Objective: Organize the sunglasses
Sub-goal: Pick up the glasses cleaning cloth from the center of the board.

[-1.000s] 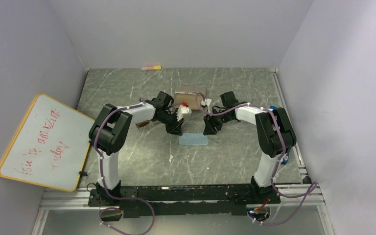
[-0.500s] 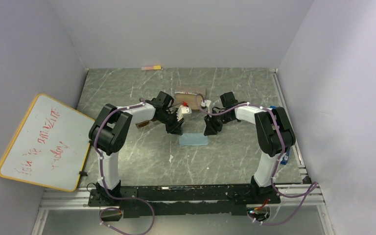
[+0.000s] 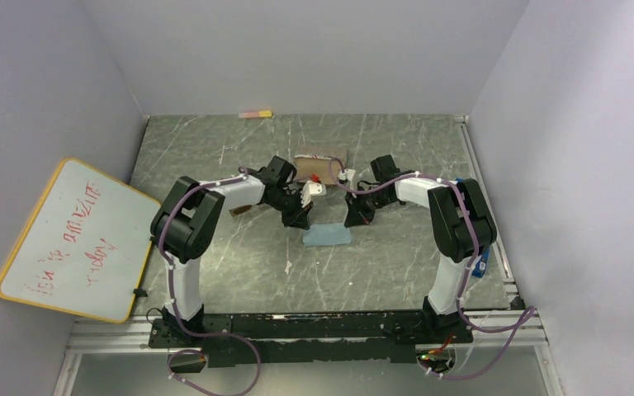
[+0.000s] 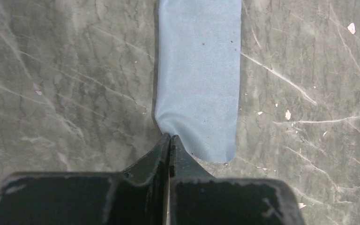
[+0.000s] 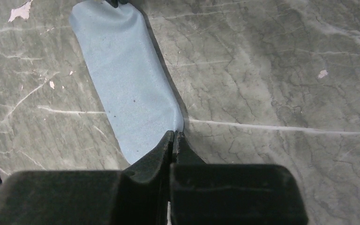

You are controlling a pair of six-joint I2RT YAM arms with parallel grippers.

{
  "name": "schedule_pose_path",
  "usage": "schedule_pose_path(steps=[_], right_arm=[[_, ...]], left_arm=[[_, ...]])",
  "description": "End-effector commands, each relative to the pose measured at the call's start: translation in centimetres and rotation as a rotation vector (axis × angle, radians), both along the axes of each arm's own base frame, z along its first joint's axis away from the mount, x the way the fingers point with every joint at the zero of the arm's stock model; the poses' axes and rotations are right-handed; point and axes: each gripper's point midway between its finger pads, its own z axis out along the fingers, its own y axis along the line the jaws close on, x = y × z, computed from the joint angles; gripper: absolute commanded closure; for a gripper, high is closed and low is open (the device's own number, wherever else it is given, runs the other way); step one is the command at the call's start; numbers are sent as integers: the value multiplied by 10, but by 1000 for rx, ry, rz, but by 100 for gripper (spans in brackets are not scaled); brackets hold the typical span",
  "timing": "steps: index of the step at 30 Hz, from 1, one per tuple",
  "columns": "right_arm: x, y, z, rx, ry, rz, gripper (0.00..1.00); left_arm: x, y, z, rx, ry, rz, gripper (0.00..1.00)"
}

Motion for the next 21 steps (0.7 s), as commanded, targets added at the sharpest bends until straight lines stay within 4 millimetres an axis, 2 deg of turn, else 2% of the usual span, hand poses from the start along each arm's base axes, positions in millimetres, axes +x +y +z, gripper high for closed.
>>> schedule_pose_path(steps=[1, 5, 13, 16, 21], right_arm=[[15, 6, 18, 38, -65, -6, 100], [22, 5, 25, 34, -98, -31, 100], [49, 7, 44, 21, -192, -109, 100], [60, 12, 45, 11, -209, -129, 100], [84, 16, 46, 0, -246, -195, 100]], left_arm=[[-3, -1, 11, 5, -29, 4, 95], [10, -3, 25, -11, -92, 62, 95], [49, -3, 67, -44, -271, 209, 95], [63, -3, 69, -17, -293, 239, 95], [88, -2, 59, 48, -317, 294, 95]])
